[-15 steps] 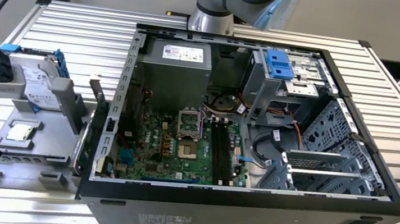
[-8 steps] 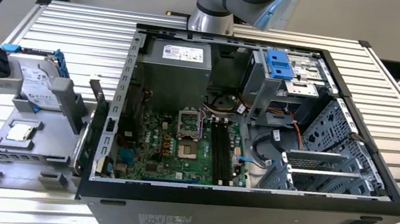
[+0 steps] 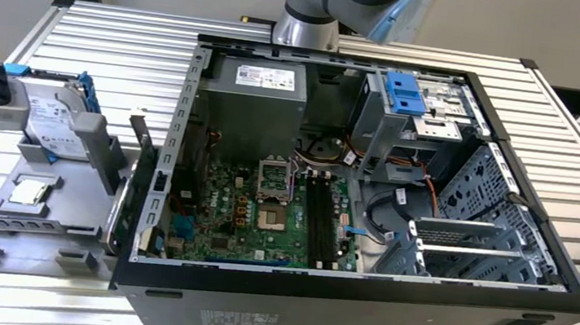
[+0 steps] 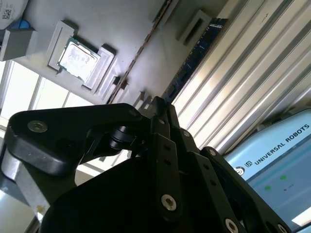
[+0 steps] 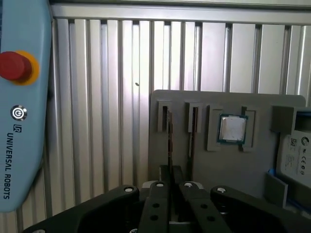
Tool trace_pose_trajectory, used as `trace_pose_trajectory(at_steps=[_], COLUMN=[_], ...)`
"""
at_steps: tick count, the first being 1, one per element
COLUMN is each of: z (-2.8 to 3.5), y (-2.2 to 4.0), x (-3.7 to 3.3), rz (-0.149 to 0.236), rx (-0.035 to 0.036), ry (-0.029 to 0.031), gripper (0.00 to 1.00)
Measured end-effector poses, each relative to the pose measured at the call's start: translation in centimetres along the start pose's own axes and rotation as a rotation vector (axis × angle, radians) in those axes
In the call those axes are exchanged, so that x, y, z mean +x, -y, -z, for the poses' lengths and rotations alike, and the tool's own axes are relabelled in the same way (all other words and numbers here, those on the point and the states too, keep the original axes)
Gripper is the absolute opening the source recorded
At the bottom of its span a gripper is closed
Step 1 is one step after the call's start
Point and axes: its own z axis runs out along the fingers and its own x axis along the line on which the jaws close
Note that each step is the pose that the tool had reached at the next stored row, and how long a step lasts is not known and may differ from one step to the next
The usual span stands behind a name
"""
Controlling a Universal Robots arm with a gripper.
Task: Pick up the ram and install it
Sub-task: 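Pick up the ram and move it above insertion slot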
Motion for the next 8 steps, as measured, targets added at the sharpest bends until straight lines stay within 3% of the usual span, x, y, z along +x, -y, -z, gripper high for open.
trace_pose_trajectory(at_steps=[8], z=[0.81], y=[0.01], x=[-0.03], rz=[0.0], rx=[0.0], ry=[0.0], gripper=[0.0])
